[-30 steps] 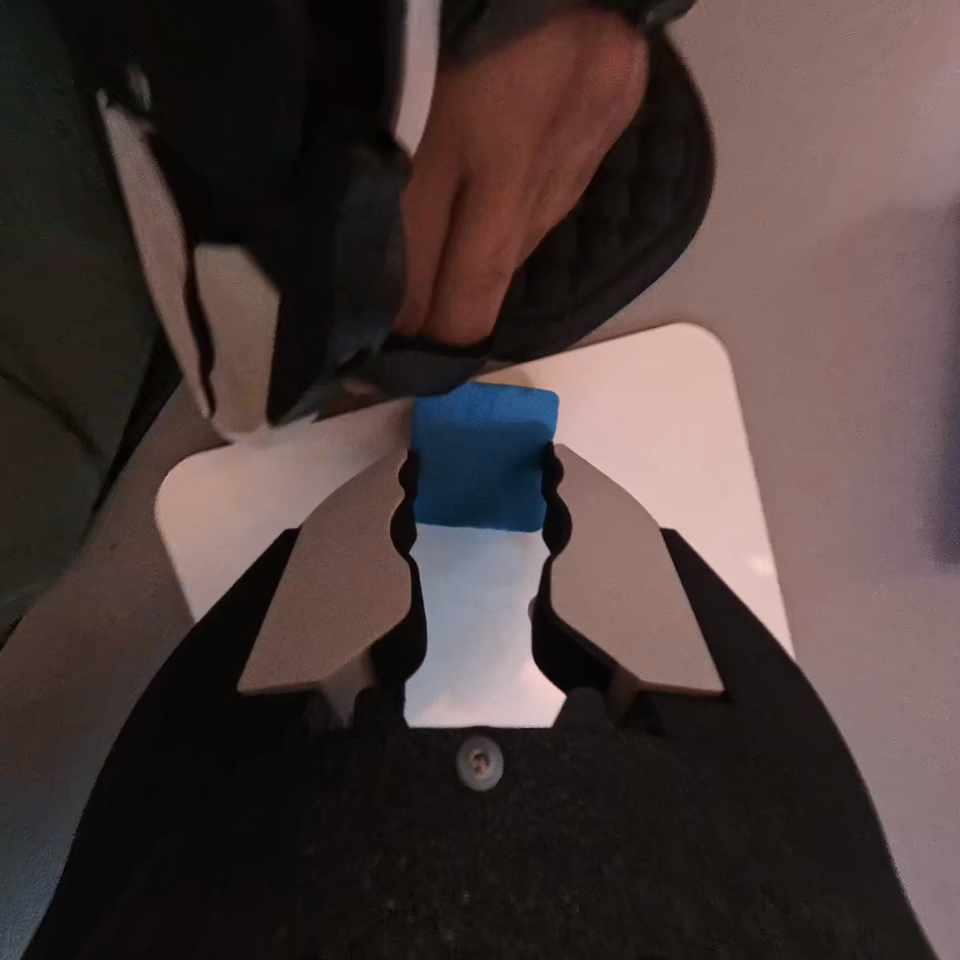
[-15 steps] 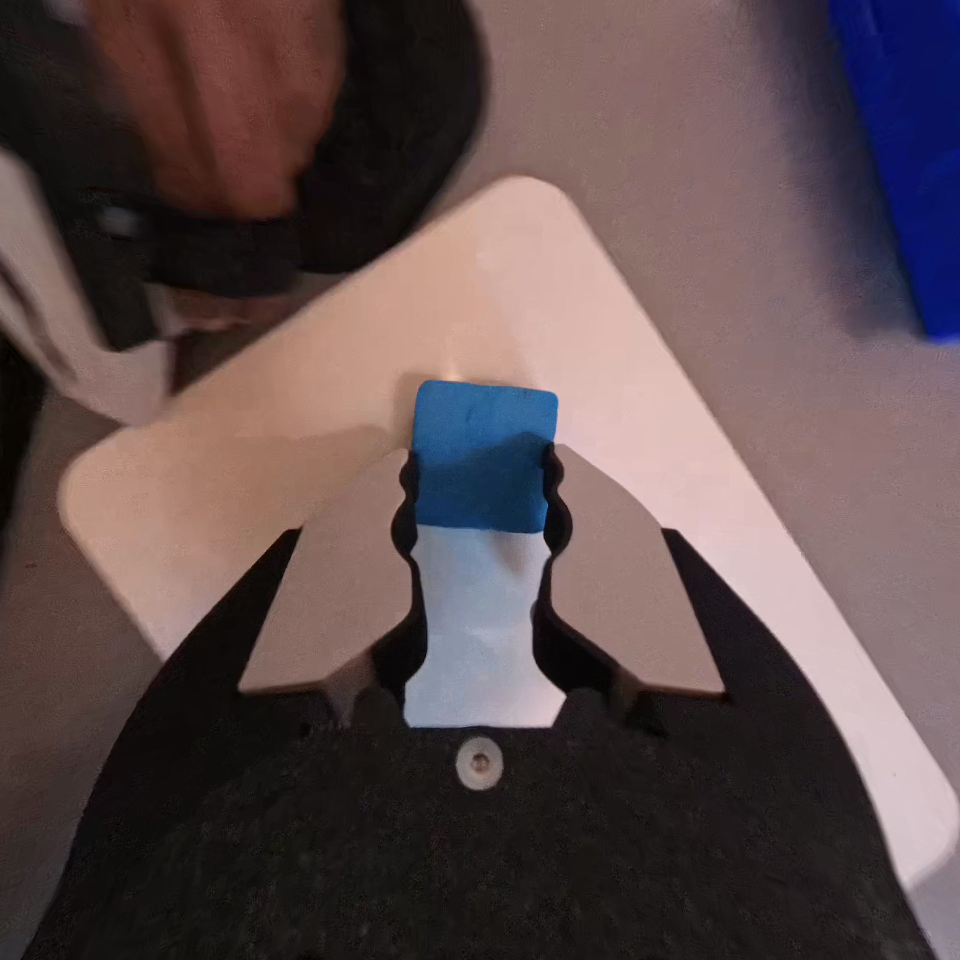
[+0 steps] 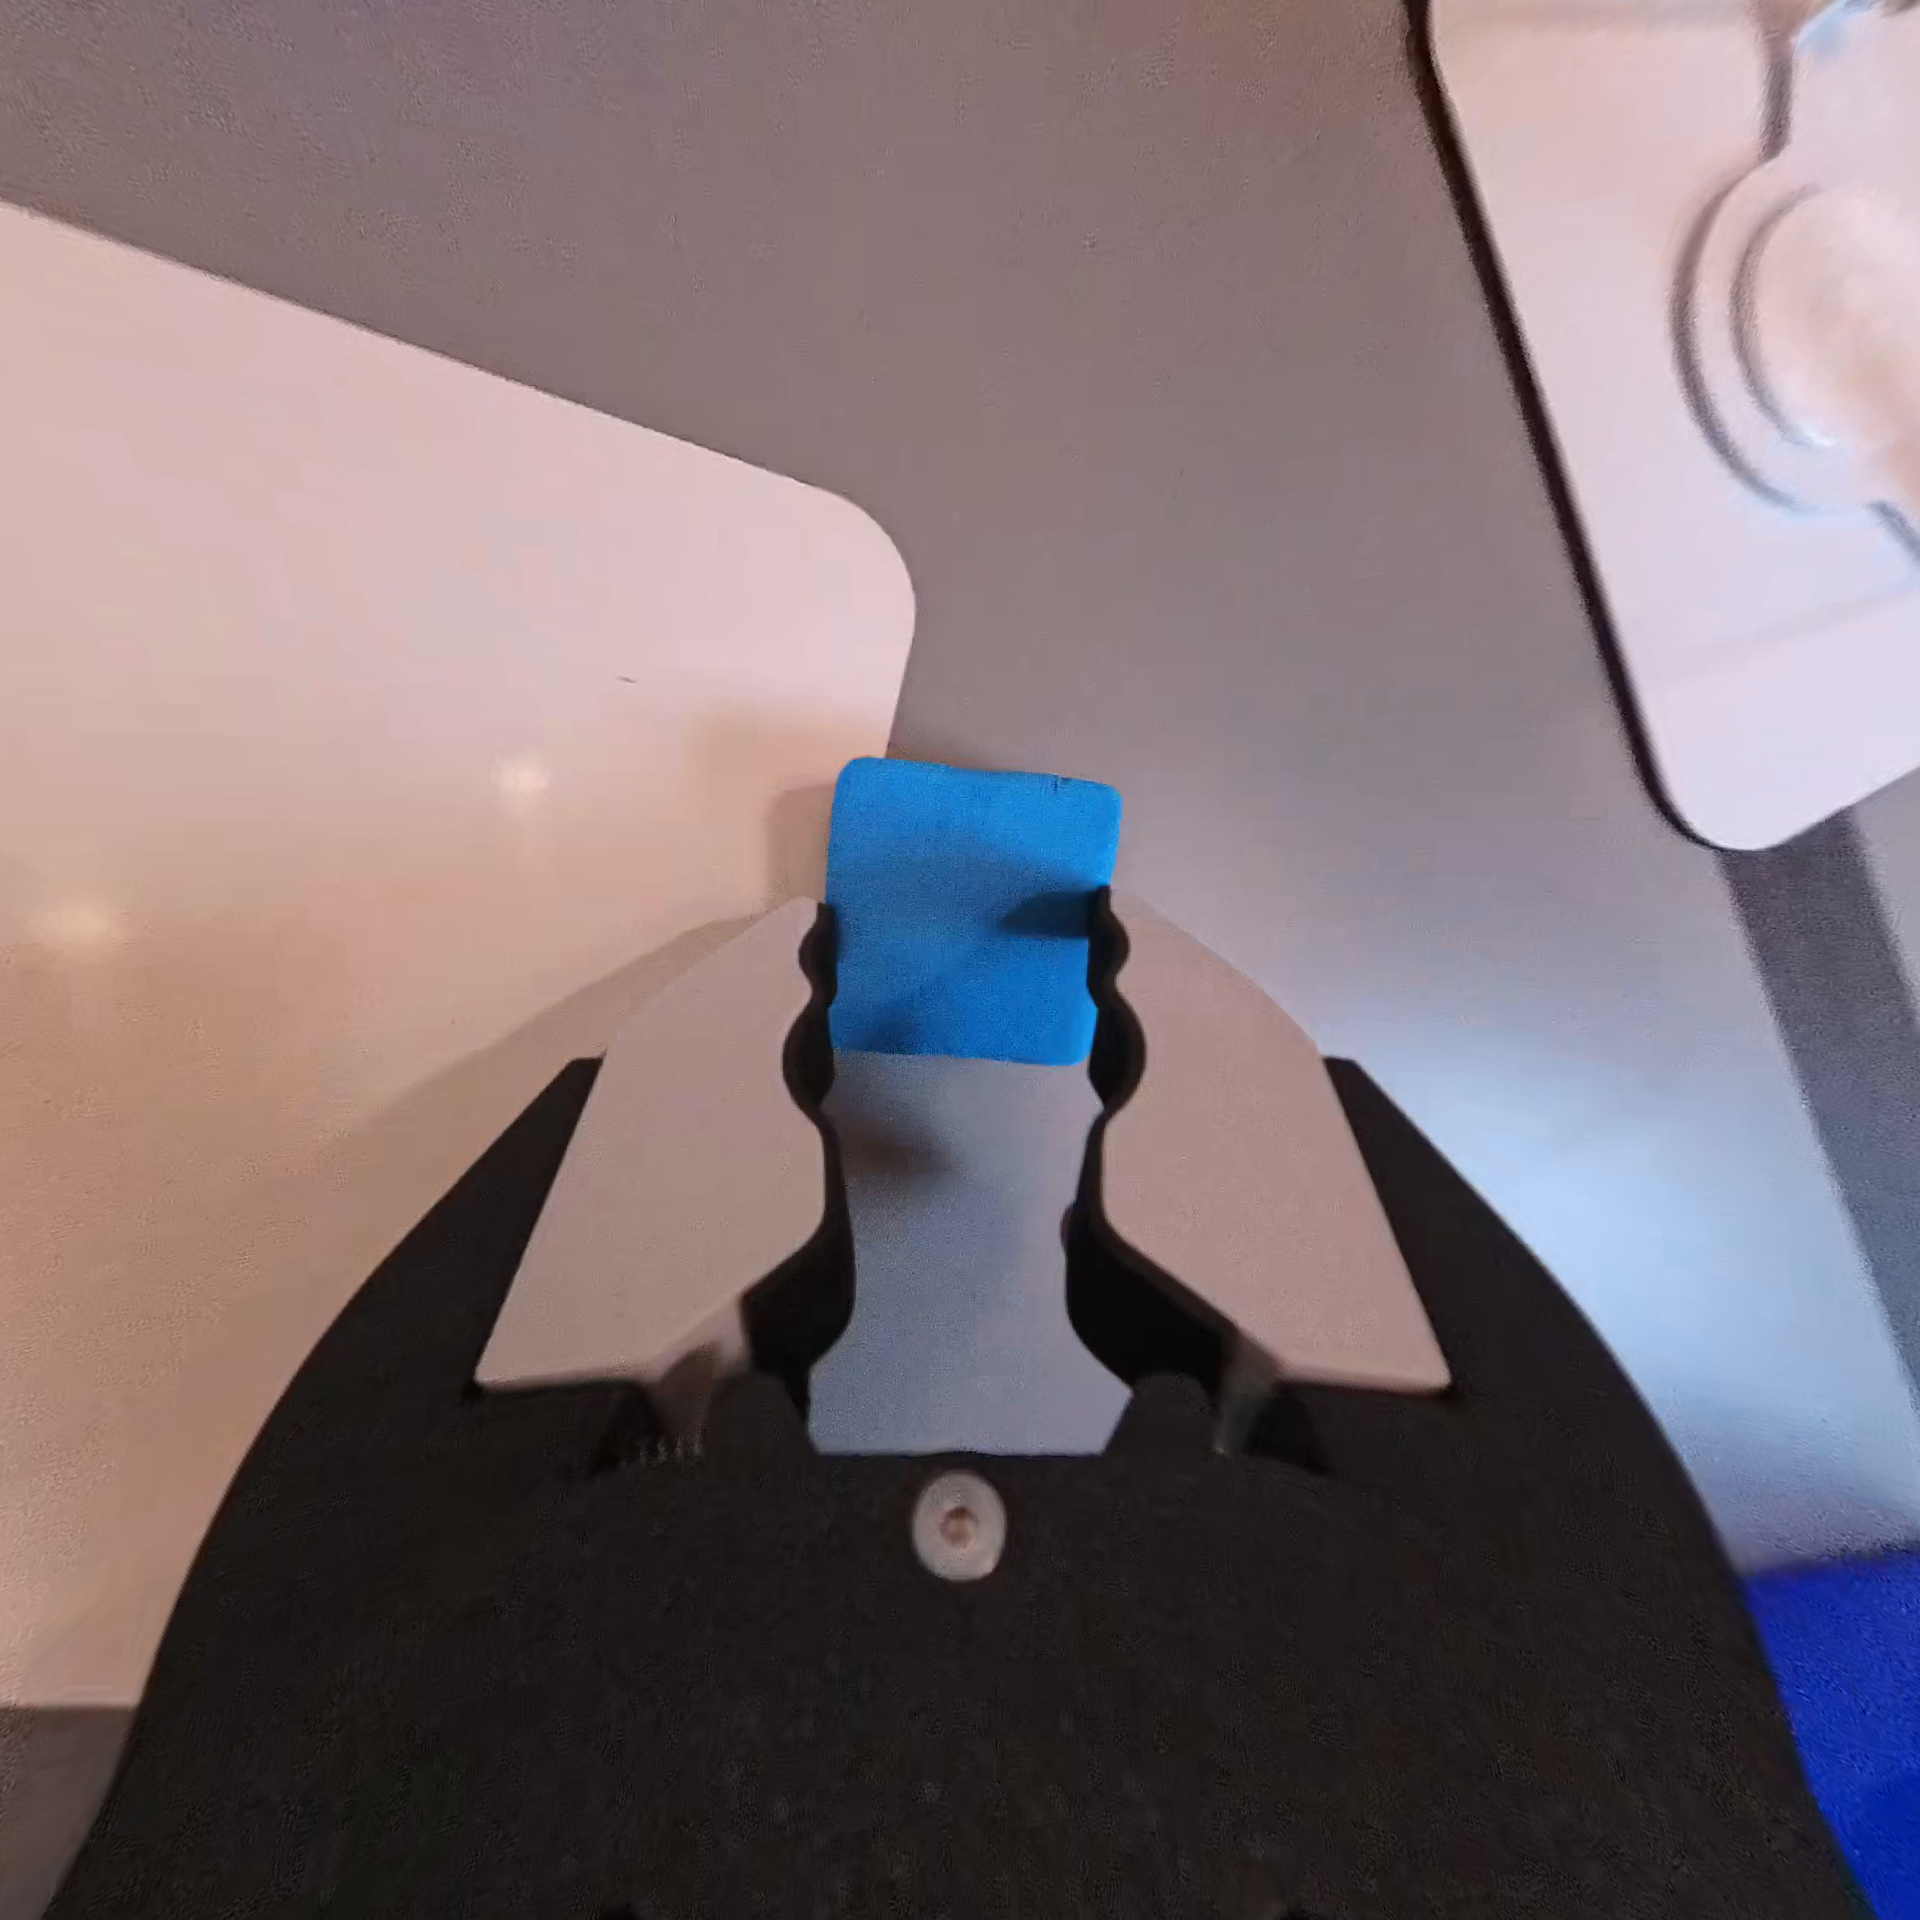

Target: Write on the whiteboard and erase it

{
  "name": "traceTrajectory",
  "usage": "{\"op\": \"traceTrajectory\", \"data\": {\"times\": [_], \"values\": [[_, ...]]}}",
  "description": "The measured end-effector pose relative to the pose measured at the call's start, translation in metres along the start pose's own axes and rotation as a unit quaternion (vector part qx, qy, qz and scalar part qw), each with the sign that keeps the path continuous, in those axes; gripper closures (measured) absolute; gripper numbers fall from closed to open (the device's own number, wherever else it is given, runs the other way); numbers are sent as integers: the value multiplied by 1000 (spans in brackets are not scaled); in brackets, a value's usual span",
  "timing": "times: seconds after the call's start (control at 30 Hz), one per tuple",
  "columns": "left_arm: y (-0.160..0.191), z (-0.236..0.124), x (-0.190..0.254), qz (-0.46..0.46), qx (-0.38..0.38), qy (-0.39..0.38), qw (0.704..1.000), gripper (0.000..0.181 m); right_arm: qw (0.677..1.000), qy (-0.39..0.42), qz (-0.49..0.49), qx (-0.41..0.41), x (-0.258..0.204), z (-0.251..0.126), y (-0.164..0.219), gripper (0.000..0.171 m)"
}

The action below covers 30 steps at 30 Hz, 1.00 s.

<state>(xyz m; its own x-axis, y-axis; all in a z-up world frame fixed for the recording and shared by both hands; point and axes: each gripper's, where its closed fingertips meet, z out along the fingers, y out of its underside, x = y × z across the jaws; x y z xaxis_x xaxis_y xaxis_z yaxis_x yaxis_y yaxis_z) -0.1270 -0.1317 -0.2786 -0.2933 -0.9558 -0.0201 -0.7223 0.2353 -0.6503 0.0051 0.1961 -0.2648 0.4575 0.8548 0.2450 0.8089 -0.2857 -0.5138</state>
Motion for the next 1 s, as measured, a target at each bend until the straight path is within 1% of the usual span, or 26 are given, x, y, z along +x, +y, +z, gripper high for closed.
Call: {"op": "traceTrajectory", "data": {"times": [0.03, 0.1, 0.17, 0.2, 0.23, 0.3, 0.33, 0.37, 0.4, 0.47, 0.53, 0.6, 0.63, 0.77, 0.8, 0.87, 0.93, 1.0], "values": [[0, 0, 2, 1, 1, 6, 1000, 180, 998, 41, -44, -11, -3, -8, 6, 124], [0, 0, 1, 1, 2, 8, 1000, 180, 985, 114, -123, -49, -5, -25, 25, 124], [0, 0, 1, 1, 4, 23, 1000, 180, 978, 144, -136, -69, -5, -36, 37, 123], [-1, 0, 1, 2, 2, 30, 1000, 180, 982, 134, -122, -62, -7, -37, 36, 123], [-1, 0, 0, 8, -1, 33, 999, 180, 988, 103, -103, -40, -15, -37, 30, 123], [-1, 0, -1, 14, -7, 37, 999, 180, 998, 23, -60, -2, -38, -33, 9, 123], [-1, 0, -1, 14, -8, 39, 999, 180, 998, -39, -45, 8, -58, -29, -1, 123], [-1, 0, -1, 14, -10, 40, 999, 180, 996, -82, -32, 12, -74, -23, -10, 123], [-1, 0, -1, 12, -11, 40, 999, 180, 995, -94, -31, 9, -80, -14, -15, 123], [0, 0, -4, 9, -14, 31, 999, 180, 996, -83, -4, 20, -64, 0, -26, 123], [1, 0, -6, 7, -18, 27, 999, 180, 998, -58, 34, 9, -28, 8, -21, 123], [1, 0, -7, 10, -17, 21, 1000, 180, 997, -58, 46, 8, -19, 6, -14, 124], [2, -1, -7, 9, -14, 21, 1000, 180, 998, -58, 30, 4, -27, 2, -11, 124], [3, -2, -9, 9, -9, 33, 999, 180, 992, -120, -39, 19, -100, -23, -7, 123], [3, -2, -10, 13, -12, 32, 999, 180, 992, -118, -42, 20, -104, -28, -1, 123], [8, -5, -23, 16, -26, 10, 999, 181, 995, -95, -3, 24, -89, -31, 12, 123], [15, -10, -38, 18, -44, -6, 999, 181, 998, -45, 49, 17, -56, -35, 33, 123], [20, -15, -53, 13, -53, -21, 998, 181, 995, -27, 91, 10, -39, -43, 53, 123]]}}
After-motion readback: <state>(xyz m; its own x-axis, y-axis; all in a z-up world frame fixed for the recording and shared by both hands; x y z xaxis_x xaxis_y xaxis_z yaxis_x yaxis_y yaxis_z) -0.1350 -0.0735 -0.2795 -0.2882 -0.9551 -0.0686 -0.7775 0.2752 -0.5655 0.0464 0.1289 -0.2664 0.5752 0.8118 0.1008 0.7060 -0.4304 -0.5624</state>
